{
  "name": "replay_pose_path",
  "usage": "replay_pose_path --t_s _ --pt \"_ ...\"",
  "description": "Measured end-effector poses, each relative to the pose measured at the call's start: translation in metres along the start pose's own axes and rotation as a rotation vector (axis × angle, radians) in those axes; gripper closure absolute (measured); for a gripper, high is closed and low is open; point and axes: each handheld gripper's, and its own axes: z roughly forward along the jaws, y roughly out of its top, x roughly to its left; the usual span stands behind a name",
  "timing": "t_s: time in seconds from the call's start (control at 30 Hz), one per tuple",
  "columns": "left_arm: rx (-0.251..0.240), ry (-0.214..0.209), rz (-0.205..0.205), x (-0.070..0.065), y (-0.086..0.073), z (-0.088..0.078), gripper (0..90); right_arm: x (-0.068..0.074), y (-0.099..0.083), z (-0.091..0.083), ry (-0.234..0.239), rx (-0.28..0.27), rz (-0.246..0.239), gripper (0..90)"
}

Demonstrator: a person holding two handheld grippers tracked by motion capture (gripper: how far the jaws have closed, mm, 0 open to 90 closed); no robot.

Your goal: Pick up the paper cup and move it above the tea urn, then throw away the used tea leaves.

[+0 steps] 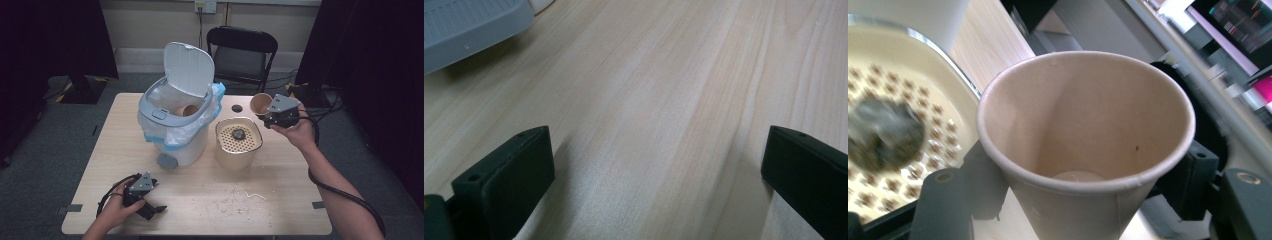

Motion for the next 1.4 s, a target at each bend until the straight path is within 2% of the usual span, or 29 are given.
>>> replay_pose_path --t_s 0.1,0.23,0.47,0.57,0.87,1.07,1.4 --pt "0.000 0.000 0.000 0.000 0.000 0.000 0.0 -0.006 -0.004 0.000 0.033 -0.027 0.130 31.6" --pt "0.000 -0.001 0.000 0.000 0.000 0.000 0.0 -0.010 -0.005 0.000 0.050 -0.033 0.186 31.6" --pt "0.000 -0.001 0.001 0.000 0.000 0.000 0.0 -0.007 -0.002 0.002 0.084 -0.045 0.193 31.4" --pt "0.003 -0.003 0.002 0.000 0.000 0.000 0.0 -0.006 -0.001 0.003 0.109 -0.061 0.210 31.4" --pt "0.001 -0.004 0.003 0.000 0.000 0.000 0.0 -0.011 0.003 -0.002 0.129 -0.081 0.241 31.3" --pt "0.003 -0.004 0.003 0.000 0.000 0.000 0.0 -0.011 0.011 -0.004 0.151 -0.086 0.236 31.3" --pt "-0.001 -0.002 0.003 0.000 0.000 0.000 0.0 -0.014 0.027 -0.007 0.187 -0.105 0.260 31.2"
